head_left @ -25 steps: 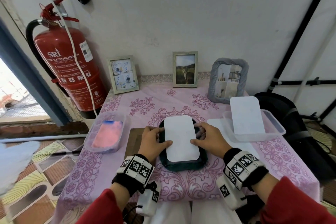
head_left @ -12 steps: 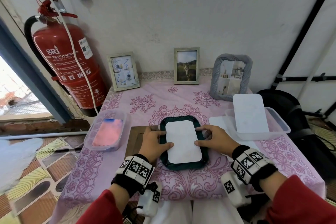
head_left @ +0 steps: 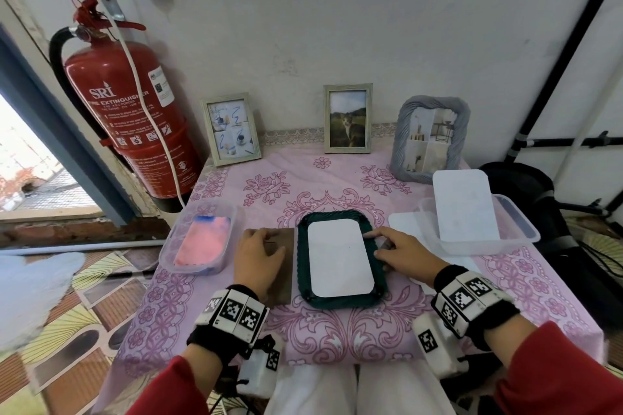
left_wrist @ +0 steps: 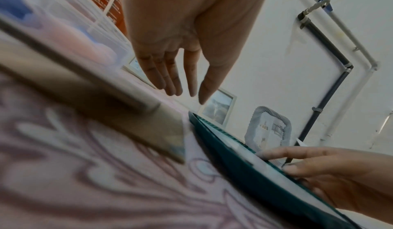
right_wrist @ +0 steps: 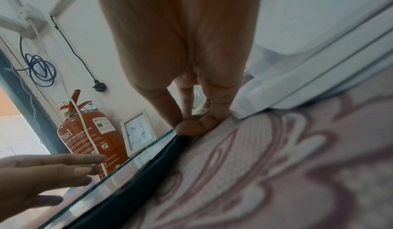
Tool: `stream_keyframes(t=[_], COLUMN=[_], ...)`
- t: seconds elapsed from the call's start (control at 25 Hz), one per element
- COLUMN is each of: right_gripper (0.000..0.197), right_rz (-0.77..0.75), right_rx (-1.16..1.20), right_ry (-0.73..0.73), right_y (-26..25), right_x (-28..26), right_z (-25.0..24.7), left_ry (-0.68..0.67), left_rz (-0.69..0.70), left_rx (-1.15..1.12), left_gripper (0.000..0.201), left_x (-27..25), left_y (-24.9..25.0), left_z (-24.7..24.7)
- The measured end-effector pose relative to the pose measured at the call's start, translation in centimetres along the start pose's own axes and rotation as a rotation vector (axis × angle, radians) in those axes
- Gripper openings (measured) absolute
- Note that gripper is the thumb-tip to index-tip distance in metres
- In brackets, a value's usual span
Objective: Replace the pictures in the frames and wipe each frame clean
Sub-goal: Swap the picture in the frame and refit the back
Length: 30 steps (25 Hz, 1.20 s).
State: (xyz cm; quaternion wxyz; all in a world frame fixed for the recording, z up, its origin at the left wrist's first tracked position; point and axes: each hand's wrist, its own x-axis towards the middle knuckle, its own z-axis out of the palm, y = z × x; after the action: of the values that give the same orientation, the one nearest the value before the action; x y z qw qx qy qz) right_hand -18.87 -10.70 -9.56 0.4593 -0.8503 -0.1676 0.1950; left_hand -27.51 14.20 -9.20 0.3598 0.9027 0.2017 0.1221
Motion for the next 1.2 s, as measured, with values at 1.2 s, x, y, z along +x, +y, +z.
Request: stream_keyframes(t=[1.2], right_gripper=[0.033], right_rz=[0.016], right_rx=[0.079], right_ry=[-0.015], right_y=[0.9], right_x=[0.3], right_z=[0.1], left_ry=[0.049], left_rz=[-0.197], left_rx=[-0.188], left_gripper=[0.035], left_x=[1.1], left_y=[0.0], left_z=[-3.5])
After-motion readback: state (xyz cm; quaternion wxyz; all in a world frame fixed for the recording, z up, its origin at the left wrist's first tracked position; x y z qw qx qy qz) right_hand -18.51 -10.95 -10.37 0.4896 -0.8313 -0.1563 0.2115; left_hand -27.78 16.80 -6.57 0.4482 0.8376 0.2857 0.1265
